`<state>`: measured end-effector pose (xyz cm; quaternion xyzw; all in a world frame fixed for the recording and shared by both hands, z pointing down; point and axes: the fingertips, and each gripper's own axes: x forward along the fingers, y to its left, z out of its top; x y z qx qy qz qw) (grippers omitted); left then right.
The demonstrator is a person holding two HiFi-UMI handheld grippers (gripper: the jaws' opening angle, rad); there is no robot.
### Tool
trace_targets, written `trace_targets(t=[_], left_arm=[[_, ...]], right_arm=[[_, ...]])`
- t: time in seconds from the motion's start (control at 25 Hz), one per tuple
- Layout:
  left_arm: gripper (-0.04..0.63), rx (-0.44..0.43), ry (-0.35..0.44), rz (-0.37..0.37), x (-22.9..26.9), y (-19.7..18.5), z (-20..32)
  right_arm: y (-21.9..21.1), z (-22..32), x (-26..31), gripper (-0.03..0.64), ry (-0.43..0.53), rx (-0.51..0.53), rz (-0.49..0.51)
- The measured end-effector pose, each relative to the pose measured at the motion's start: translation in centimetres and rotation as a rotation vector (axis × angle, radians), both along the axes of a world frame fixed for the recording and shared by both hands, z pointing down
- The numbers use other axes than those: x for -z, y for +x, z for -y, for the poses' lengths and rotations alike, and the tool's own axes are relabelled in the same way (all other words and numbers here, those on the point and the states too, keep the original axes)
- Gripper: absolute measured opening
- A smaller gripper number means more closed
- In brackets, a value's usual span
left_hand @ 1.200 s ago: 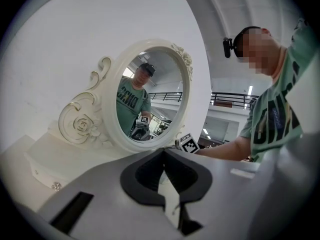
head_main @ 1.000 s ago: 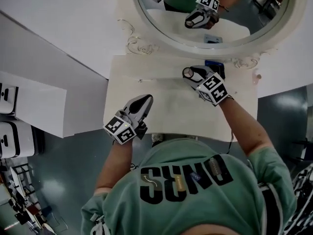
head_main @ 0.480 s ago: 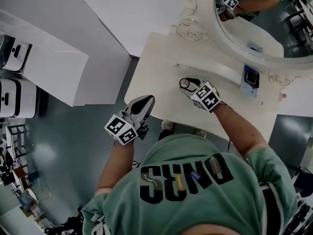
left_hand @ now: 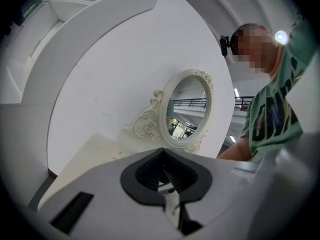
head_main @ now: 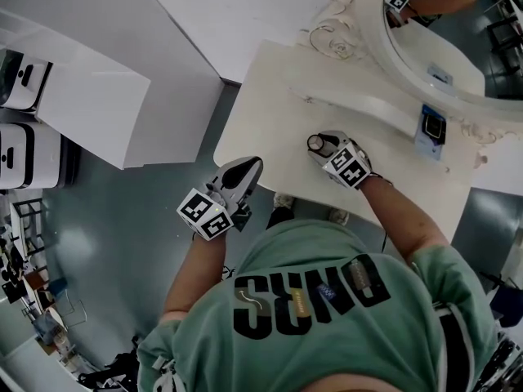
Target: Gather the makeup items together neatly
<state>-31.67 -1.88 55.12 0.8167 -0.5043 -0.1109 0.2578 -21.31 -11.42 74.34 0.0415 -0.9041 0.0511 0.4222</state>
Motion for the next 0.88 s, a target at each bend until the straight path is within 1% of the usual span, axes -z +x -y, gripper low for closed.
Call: trace_targets(t=[0.08,0.16,0.2,0.28,0.36,0.44,0.56,0.64,0.76,0.88], left_arm=[[0.009,-0.015,-0.006,0.002,0.0,0.6,0.3],[0.009,-0.032,-0.008,0.005,0.2,1.3,0.6],[0.009,-0.043,-0.007,0.007,0.3,1.8,0.9],[0.009,-0.067,-0.001,0.015,0.8,2.8,1.5],[0.009,-0.090,0.009,0.023,1.4,4.0,2.3],[0.009,-0.115,0.020,0.029,2.2,5.5,3.3],[0.009,-0.173,0.043,0.035,3.4,8.9,5.3],[0.009,-0.221,0.065,0.030,4.2,11.4,6.9],[0.009,-0.289,0.092,0.025,5.4,15.3,9.2],[0.009,-0.322,0.100,0.029,6.4,18.8,10.4]], right_arm=[[0.6,-0.2,-1.0,0.210,0.002,0.019,-0.038],[0.9,-0.3,-1.3,0.227,-0.001,0.036,-0.041],[1.0,-0.1,-0.8,0.235,0.001,0.035,-0.021],[1.1,0.5,1.5,0.235,0.002,0.004,0.048],[1.9,1.6,5.0,0.235,0.014,-0.047,0.127],[3.9,3.6,8.7,0.235,0.041,-0.111,0.199],[9.5,7.7,13.3,0.233,0.108,-0.241,0.264],[14.6,10.7,15.1,0.233,0.156,-0.344,0.266],[22.4,14.8,15.6,0.233,0.192,-0.508,0.220],[28.7,17.7,14.9,0.235,0.220,-0.597,0.139]])
